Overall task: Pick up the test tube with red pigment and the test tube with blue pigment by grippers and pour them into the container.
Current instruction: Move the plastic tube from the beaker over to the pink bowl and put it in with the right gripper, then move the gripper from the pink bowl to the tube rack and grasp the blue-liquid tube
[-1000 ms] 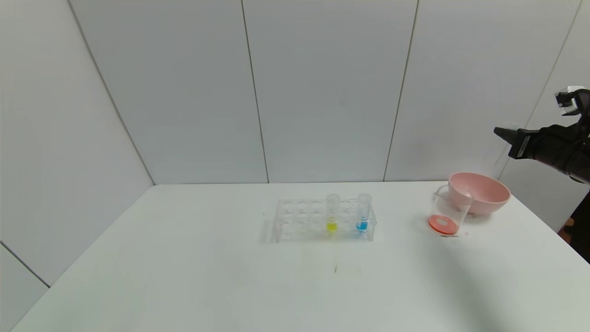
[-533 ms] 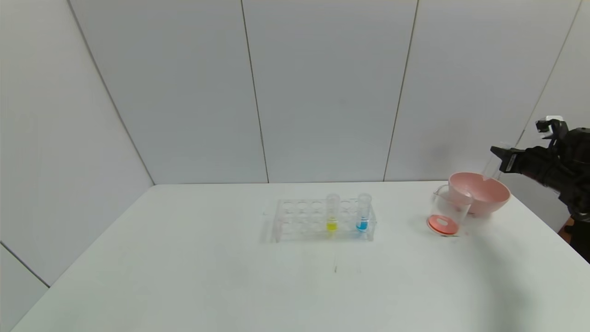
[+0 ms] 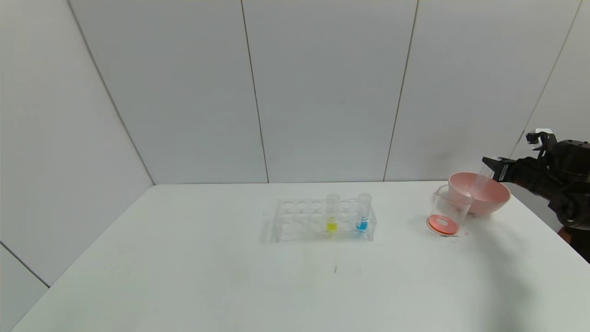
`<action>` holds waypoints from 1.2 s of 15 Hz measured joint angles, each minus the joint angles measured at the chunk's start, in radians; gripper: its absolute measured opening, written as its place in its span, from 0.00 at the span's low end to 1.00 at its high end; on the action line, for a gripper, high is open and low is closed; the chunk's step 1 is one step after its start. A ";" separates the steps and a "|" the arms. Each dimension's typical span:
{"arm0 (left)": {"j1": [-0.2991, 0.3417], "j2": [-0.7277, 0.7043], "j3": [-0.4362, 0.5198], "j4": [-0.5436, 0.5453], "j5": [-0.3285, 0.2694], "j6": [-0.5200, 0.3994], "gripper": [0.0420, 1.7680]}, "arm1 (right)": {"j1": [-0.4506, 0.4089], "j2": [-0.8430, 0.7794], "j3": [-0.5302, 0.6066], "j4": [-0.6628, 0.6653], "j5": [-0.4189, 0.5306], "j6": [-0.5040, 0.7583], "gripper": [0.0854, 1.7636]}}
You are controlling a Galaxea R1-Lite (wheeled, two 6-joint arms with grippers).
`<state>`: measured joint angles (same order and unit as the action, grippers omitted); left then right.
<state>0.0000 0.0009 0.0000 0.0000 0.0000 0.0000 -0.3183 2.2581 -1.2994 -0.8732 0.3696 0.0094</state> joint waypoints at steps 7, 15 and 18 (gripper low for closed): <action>0.000 0.000 0.000 0.000 0.000 0.000 1.00 | -0.003 -0.018 0.039 -0.052 0.001 0.000 0.77; 0.000 0.000 0.000 0.000 0.000 0.000 1.00 | 0.014 -0.285 0.534 -0.231 0.043 0.000 0.89; 0.000 0.000 0.000 0.000 0.000 0.000 1.00 | 0.042 -0.419 0.744 -0.309 0.021 0.001 0.92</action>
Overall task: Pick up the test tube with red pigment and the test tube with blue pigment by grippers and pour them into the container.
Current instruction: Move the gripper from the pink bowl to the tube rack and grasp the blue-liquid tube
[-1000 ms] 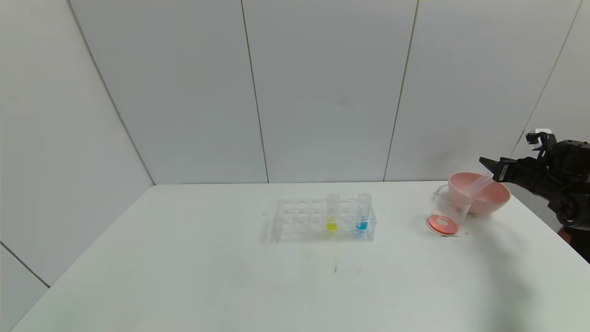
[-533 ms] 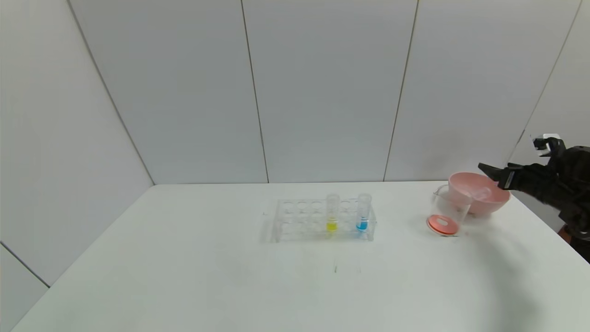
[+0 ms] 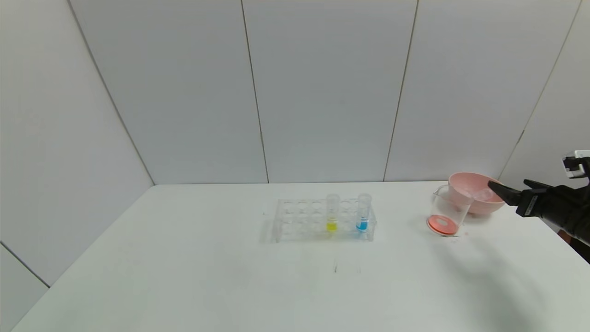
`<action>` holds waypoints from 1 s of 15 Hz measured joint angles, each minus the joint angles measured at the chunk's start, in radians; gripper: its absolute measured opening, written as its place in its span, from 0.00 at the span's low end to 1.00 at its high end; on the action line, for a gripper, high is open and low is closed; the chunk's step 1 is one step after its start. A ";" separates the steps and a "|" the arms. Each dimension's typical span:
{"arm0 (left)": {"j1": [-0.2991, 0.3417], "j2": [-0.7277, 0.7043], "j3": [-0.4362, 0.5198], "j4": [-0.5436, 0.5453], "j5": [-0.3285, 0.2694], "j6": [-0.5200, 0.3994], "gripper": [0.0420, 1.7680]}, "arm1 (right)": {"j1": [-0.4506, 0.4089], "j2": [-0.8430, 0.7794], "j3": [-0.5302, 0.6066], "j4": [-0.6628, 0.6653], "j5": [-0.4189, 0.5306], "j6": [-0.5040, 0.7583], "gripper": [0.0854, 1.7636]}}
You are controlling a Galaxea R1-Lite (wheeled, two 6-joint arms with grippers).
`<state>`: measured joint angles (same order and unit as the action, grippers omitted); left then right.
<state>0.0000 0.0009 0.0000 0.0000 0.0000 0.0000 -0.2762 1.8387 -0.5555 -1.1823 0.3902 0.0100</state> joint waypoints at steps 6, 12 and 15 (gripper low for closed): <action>0.000 0.000 0.000 0.000 0.000 0.000 1.00 | 0.350 -0.203 0.241 -0.016 -0.405 0.041 0.94; 0.000 0.000 0.000 0.000 0.000 0.000 1.00 | 0.847 -0.215 0.245 -0.019 -0.851 0.098 0.96; 0.000 0.000 0.000 0.000 0.000 0.000 1.00 | 0.959 -0.118 0.166 -0.029 -0.975 0.133 0.96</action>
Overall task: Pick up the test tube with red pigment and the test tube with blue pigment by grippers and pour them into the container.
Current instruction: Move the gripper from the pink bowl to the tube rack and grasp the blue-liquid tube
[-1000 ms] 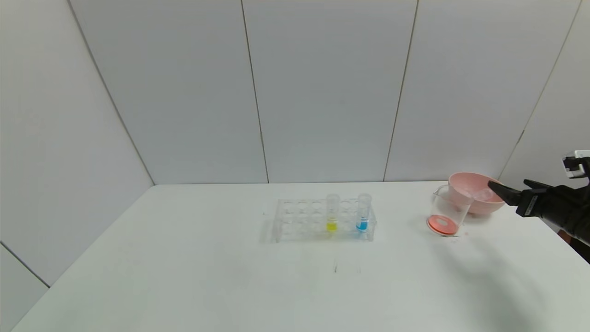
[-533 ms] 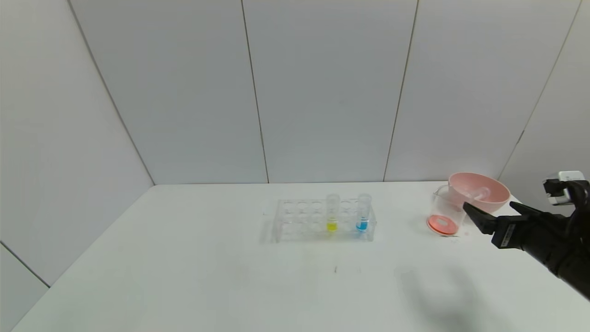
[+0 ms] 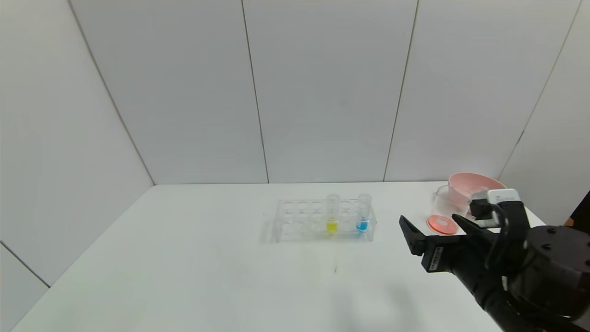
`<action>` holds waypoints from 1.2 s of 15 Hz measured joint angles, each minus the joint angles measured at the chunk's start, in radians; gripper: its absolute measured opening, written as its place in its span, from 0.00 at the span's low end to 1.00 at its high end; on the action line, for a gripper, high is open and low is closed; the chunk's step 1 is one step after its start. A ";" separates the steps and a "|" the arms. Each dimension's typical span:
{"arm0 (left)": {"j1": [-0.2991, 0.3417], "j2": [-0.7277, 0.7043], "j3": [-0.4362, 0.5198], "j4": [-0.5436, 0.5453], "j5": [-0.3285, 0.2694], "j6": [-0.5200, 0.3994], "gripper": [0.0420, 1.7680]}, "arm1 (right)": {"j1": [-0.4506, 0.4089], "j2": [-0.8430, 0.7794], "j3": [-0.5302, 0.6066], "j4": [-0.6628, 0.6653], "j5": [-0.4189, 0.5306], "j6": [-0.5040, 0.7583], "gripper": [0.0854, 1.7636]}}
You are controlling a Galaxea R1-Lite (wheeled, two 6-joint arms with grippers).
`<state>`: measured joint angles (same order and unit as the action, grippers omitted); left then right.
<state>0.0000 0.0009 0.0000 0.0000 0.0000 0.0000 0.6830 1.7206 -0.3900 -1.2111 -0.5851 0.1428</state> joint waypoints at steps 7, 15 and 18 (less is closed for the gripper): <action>0.000 0.000 0.000 0.000 0.000 0.000 1.00 | 0.037 0.260 -0.262 -0.007 -0.028 0.001 0.96; 0.000 0.000 0.000 0.000 0.000 0.000 1.00 | -0.017 0.457 -0.472 0.003 -0.011 -0.057 0.96; 0.000 0.000 0.000 0.000 0.000 0.000 1.00 | -0.042 0.502 -0.515 0.002 -0.008 -0.067 0.96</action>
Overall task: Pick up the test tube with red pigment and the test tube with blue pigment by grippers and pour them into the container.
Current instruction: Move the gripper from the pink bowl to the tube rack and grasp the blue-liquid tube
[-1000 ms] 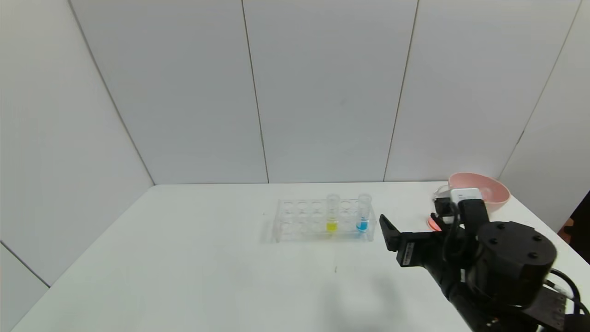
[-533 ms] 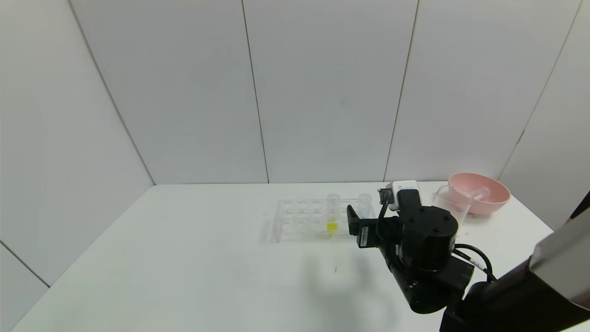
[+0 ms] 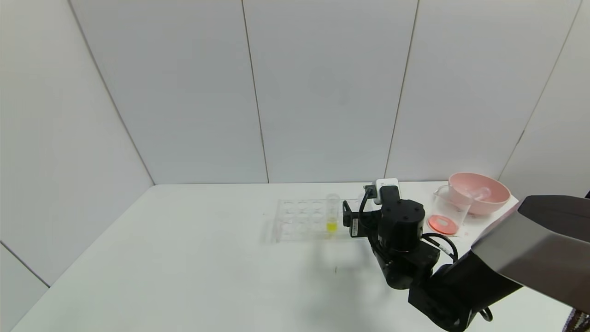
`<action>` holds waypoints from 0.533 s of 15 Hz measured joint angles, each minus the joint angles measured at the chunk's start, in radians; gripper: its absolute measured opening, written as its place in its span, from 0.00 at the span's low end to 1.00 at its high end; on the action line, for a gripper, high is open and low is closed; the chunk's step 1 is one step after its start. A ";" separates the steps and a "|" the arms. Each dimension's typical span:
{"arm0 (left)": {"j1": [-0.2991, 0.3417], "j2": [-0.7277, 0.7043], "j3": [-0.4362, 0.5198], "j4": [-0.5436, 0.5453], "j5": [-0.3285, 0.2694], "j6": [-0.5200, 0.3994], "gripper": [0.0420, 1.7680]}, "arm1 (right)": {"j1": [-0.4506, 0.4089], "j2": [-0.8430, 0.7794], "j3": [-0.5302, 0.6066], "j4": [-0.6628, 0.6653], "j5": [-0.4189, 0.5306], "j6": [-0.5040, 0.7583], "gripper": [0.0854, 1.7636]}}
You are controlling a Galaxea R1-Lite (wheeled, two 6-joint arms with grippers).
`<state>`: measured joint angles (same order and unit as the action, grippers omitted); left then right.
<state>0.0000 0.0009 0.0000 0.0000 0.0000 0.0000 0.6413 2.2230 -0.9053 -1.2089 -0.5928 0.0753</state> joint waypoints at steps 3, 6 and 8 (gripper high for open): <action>0.000 0.000 0.000 0.000 0.000 0.000 1.00 | -0.008 0.017 -0.021 -0.001 0.020 -0.010 0.97; 0.000 0.000 0.000 0.000 0.000 0.000 1.00 | -0.013 0.022 -0.028 -0.001 0.022 -0.017 0.97; 0.000 0.000 0.000 0.000 0.000 0.000 1.00 | -0.013 0.023 -0.029 -0.004 0.021 -0.022 0.97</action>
<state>0.0000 0.0009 0.0000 0.0000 0.0000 0.0000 0.6287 2.2455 -0.9340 -1.2128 -0.5713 0.0530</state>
